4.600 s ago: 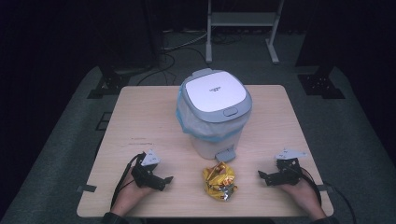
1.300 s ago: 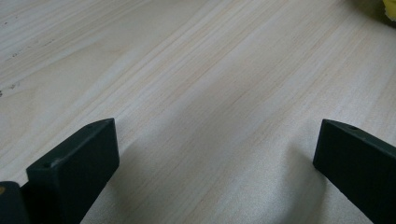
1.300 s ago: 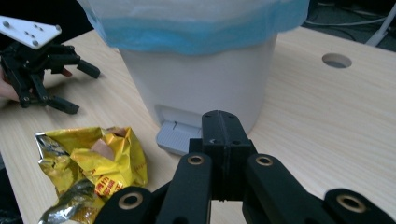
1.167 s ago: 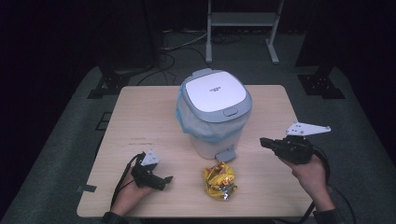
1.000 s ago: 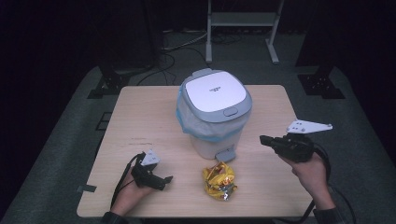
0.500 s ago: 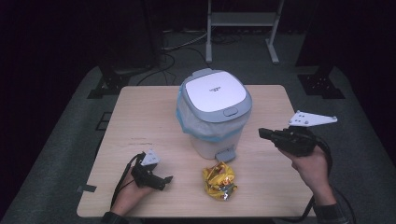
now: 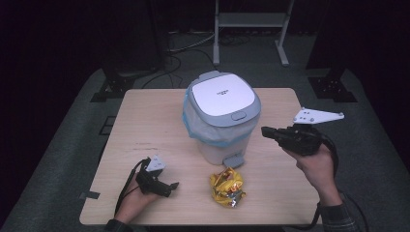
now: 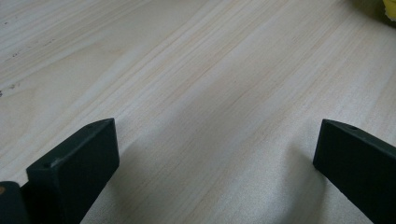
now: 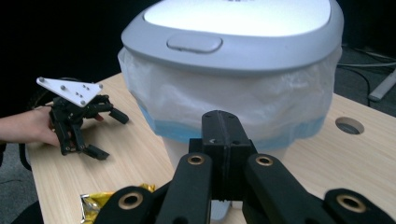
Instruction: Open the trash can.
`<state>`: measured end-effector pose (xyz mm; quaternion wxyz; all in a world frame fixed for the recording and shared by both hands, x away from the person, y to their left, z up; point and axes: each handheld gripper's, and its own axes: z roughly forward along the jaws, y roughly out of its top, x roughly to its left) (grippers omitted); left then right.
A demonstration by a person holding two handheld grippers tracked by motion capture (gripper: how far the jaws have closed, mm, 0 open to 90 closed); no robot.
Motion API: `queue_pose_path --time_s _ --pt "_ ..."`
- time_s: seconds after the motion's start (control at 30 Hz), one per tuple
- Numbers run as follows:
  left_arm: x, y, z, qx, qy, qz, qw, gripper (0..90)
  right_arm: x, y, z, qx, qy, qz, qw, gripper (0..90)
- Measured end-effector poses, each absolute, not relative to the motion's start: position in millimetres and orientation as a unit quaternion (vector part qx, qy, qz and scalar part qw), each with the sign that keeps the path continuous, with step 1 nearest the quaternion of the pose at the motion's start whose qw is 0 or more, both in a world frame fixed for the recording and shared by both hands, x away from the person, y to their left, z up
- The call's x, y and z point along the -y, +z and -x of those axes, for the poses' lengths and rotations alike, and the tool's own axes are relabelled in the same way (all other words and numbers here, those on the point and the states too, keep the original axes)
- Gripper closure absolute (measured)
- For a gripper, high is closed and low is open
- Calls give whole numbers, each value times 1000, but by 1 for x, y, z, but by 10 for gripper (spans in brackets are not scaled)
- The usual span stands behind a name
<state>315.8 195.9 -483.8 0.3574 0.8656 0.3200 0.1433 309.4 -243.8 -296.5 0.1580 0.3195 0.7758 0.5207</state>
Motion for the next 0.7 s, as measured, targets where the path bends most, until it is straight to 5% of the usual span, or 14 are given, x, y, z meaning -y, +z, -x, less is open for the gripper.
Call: queue_pose_path --time_s 0.7 --pt "-196 -484 -316 -320 144 -866 357 0 218 -272 -325 -771 543 -293 160 900"
